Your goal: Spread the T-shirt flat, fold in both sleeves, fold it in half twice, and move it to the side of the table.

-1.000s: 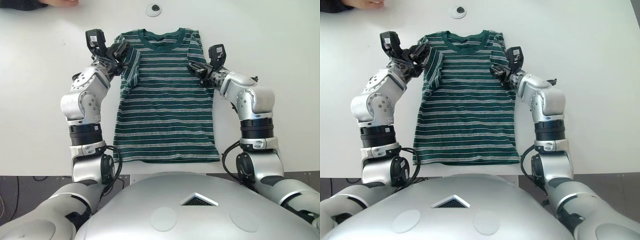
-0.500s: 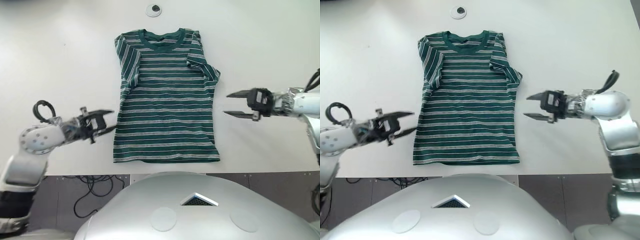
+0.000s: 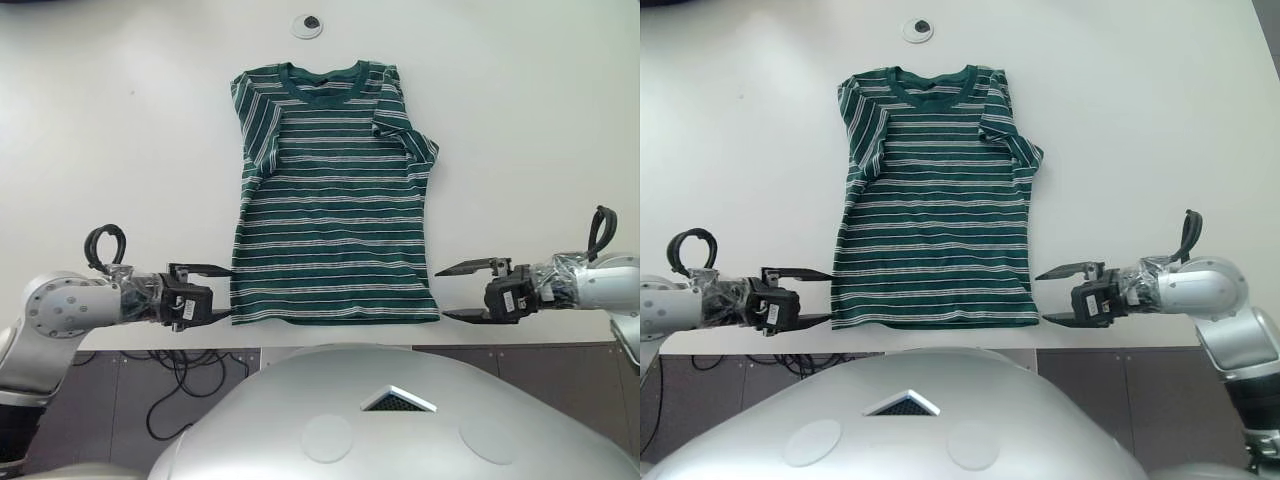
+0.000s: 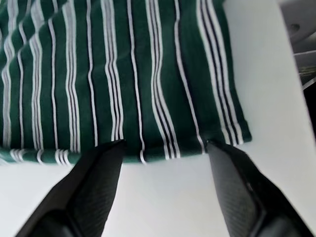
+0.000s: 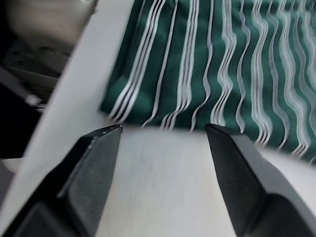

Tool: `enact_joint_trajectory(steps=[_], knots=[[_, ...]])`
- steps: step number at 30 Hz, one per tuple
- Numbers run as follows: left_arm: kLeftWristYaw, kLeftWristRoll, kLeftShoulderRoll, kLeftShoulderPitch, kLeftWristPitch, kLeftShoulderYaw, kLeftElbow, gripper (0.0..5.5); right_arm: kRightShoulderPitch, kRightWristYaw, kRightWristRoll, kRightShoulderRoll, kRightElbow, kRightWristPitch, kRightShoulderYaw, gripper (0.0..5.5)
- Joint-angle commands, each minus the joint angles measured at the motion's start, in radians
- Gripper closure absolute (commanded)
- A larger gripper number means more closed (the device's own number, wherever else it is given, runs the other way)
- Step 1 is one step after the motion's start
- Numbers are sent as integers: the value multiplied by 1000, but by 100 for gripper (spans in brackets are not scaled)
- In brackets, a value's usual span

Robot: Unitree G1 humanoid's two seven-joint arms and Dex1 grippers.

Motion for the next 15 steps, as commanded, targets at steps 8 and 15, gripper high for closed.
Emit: enact_joint_trajectory(steps=[8, 15], knots=[[33, 84, 5, -30, -83, -103, 28, 341, 31, -111, -136, 1, -150, -124, 63, 421], [10, 25, 19, -39, -42, -120, 12, 449, -31, -136, -65, 48, -209, 187, 94, 538]])
